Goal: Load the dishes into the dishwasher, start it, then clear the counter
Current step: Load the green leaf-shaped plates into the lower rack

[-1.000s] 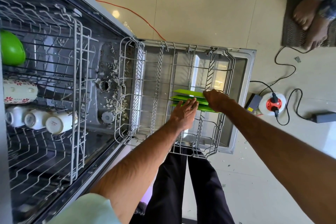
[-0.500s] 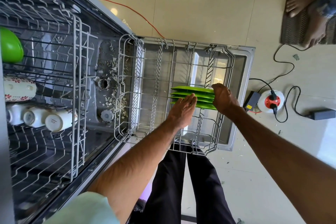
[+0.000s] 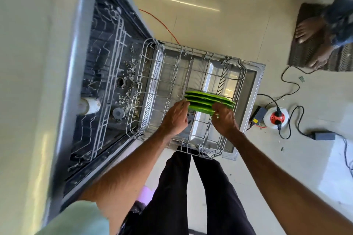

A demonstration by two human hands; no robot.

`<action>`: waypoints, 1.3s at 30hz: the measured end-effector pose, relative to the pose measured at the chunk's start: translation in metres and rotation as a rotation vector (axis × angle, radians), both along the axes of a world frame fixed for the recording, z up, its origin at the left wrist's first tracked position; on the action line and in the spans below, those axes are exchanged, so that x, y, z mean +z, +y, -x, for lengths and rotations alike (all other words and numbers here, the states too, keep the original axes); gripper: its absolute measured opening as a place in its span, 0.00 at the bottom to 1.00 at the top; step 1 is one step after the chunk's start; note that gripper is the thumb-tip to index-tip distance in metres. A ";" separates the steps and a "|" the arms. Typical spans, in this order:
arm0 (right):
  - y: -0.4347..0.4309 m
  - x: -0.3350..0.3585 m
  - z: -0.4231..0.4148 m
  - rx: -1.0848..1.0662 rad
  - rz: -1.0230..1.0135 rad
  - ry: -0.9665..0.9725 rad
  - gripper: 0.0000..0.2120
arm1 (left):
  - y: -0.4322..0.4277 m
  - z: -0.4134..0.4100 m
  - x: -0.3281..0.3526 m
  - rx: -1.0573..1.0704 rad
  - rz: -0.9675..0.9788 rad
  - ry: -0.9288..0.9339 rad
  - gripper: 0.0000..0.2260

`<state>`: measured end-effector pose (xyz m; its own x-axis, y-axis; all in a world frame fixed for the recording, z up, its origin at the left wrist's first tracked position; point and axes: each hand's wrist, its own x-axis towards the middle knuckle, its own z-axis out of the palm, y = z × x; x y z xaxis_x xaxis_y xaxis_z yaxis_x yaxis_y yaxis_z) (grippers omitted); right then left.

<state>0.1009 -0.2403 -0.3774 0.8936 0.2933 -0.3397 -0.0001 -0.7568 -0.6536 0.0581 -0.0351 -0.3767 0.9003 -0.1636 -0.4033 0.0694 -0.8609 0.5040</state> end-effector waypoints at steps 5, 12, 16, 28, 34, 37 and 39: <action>0.012 0.048 0.019 -0.081 -0.007 0.143 0.14 | 0.007 0.030 0.065 0.141 0.054 -0.023 0.21; 0.030 0.167 0.055 -0.065 -0.028 0.296 0.09 | -0.011 0.123 0.171 0.371 0.113 0.011 0.13; 0.030 0.222 0.076 0.172 0.150 0.421 0.12 | -0.019 0.183 0.242 0.528 0.088 -0.030 0.13; 0.151 0.395 0.181 1.029 0.053 0.108 0.06 | -0.019 0.378 0.380 1.233 -0.195 -0.307 0.17; 0.225 0.439 0.288 1.268 -0.119 0.032 0.08 | 0.004 0.490 0.415 1.564 -0.282 -0.470 0.11; 0.257 0.447 0.350 1.367 -0.156 0.036 0.09 | 0.013 0.546 0.429 1.687 -0.305 -0.509 0.09; 0.275 0.449 0.395 1.410 -0.156 0.026 0.09 | 0.017 0.588 0.436 1.739 -0.309 -0.510 0.09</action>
